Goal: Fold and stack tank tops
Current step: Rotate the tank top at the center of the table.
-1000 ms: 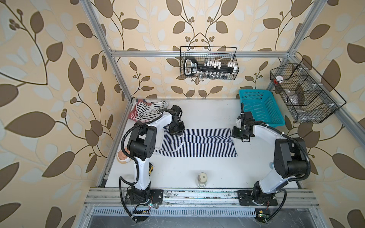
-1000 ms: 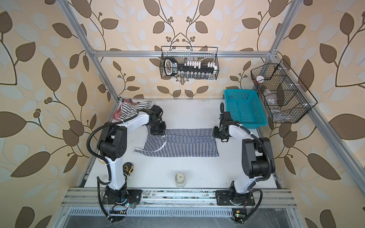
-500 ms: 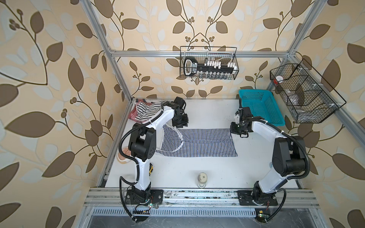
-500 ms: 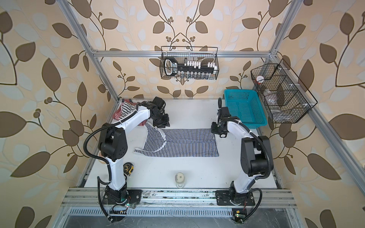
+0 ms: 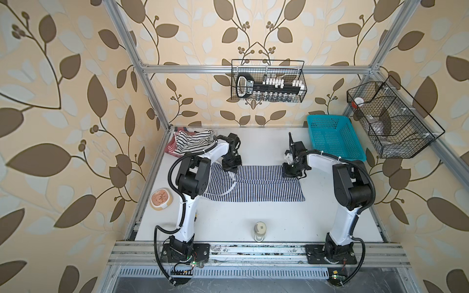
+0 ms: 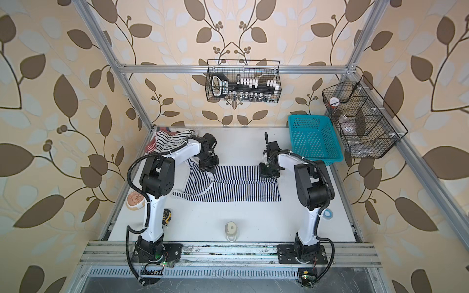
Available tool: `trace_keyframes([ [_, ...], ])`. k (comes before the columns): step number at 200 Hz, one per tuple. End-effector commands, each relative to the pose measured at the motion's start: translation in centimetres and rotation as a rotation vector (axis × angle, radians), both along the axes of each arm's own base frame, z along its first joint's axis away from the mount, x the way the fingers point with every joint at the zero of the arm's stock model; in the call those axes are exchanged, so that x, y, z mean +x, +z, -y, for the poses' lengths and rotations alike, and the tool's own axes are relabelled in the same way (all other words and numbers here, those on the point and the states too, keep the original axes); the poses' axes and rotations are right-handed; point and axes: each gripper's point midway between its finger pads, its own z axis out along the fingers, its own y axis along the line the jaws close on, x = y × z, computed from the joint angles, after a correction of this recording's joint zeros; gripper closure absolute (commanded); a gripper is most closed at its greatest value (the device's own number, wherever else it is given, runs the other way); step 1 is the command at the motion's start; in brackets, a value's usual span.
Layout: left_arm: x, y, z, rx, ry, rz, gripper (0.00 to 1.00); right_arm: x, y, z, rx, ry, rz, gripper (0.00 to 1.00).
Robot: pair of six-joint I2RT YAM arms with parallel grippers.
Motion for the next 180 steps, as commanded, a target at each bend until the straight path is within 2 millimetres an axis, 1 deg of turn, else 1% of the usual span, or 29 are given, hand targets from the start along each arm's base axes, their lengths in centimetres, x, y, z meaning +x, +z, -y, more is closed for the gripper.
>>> trace_keyframes([
  [1,-1.0,-1.6,0.2,0.023,-0.012,-0.063,1.0,-3.4,-1.5,1.2,-0.052,0.01,-0.096,0.97],
  [27,-0.7,-3.0,0.8,0.032,-0.023,-0.083,1.0,-5.7,-2.4,2.5,-0.105,-0.009,-0.14,0.97],
  [42,-0.4,-3.8,1.3,0.036,-0.031,-0.092,1.0,-6.8,-2.6,2.6,-0.098,-0.016,-0.16,0.98],
  [76,0.7,-5.3,2.7,0.038,-0.054,-0.103,1.0,-8.5,-2.1,3.5,-0.127,-0.071,-0.173,0.97],
  [95,1.8,-5.5,3.6,0.029,-0.077,-0.088,1.0,-9.6,-1.9,3.4,-0.104,-0.082,-0.183,0.97],
  [98,1.7,-5.8,3.6,0.03,-0.08,-0.094,1.0,-9.7,-1.8,3.3,-0.1,-0.085,-0.184,0.97],
  [100,2.4,-5.3,3.9,0.021,-0.083,-0.074,1.0,-9.8,-1.8,3.3,-0.098,-0.088,-0.182,0.97],
  [103,2.7,-5.2,4.1,0.016,-0.086,-0.067,1.0,-10.0,-1.8,3.4,-0.094,-0.094,-0.182,0.97],
  [130,4.1,-5.4,5.9,-0.042,-0.12,-0.041,1.0,-11.4,-2.2,2.9,-0.061,-0.112,-0.197,0.97],
  [148,5.1,-5.0,7.2,-0.095,-0.153,-0.012,1.0,-12.4,-2.6,2.7,-0.059,-0.116,-0.214,0.98],
  [149,5.1,-5.2,7.2,-0.097,-0.153,-0.016,1.0,-12.5,-2.7,2.7,-0.059,-0.117,-0.214,0.98],
  [180,6.9,-4.5,9.4,-0.191,-0.189,0.048,1.0,-14.1,-3.1,2.1,-0.05,-0.128,-0.234,0.98],
])
